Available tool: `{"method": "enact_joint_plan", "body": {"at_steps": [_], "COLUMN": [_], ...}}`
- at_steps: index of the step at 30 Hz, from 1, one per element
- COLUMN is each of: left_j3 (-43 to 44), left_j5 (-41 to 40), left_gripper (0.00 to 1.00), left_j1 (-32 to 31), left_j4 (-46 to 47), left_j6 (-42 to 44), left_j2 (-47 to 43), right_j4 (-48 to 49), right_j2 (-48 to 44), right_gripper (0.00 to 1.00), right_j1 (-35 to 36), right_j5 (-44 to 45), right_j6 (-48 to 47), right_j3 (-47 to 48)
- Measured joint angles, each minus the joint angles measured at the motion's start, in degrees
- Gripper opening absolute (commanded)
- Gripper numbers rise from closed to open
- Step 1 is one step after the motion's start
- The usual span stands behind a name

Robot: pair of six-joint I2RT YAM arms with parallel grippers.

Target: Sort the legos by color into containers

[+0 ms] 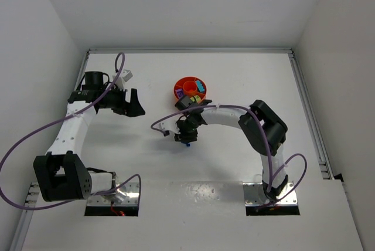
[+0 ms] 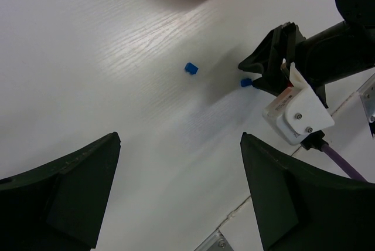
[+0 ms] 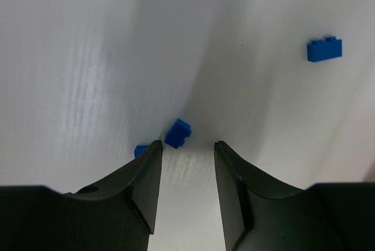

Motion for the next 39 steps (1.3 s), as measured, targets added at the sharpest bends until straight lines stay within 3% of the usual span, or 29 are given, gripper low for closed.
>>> {"method": "enact_joint_plan", "body": {"at_steps": [10, 24, 31, 39], "left_j3": [0.0, -0.7, -0.9, -0.9], "left_j5": [0.0, 0.0, 0.0, 0.1], "left_gripper": [0.89, 0.89, 0.89, 0.89], "left_j1": [0.0, 0.0, 0.0, 0.0], "left_j4": [0.0, 0.2, 0.2, 0.2], "left_j6": [0.0, 0.0, 0.0, 0.0], "left_j2": [0.0, 0.0, 0.0, 0.3], "right_j4": [-0.9, 0.8, 1.9, 2.0], "right_j2": [0.0, 0.2, 0.1, 0.1], "right_gripper": [0.44, 0.39, 0.29, 0.06], "right_j1": [2.3, 3.1, 2.8, 2.8], "right_j5": [-1.4, -0.2, -0.2, -0.3], "right_j6": [0.3, 3.7, 4.9, 5.7], "right_j3": [-0.2, -0.3, -0.8, -0.9]}}
